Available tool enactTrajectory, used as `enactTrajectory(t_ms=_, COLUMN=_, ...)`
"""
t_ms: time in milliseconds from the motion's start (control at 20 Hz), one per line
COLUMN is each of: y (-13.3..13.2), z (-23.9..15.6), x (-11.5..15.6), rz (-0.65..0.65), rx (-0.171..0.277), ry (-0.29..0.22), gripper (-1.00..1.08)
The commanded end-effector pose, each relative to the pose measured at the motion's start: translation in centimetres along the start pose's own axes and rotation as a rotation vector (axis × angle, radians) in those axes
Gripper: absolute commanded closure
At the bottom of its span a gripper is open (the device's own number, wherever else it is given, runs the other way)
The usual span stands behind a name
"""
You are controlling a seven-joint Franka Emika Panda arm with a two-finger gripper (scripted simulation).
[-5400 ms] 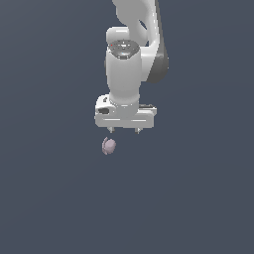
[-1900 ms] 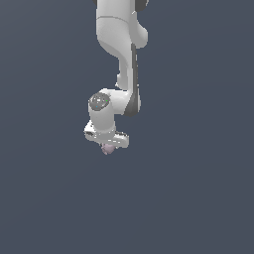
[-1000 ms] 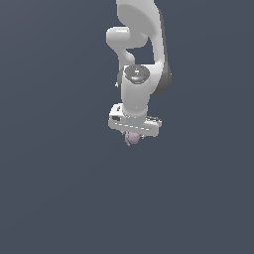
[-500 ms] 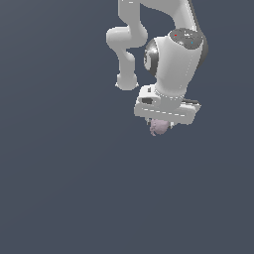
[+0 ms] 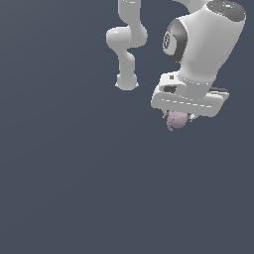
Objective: Pick up the object and move it to a goal position.
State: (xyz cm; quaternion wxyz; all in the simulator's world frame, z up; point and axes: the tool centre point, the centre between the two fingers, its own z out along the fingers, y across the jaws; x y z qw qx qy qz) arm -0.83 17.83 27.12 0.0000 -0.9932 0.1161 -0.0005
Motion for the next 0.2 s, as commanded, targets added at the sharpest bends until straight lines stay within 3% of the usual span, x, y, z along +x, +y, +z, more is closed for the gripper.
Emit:
enactTrajectory(t_ms=0, y=-0.5, z=-0.43, x=-0.01, rz=0.001, rx=-0.001, ry=-0.001, gripper=1.08)
enactTrajectory(t_ms=150, y=-0.69, z=-0.57, x=-0.01, rz=0.001, rx=-0.001, ry=-0.001, gripper=1.08)
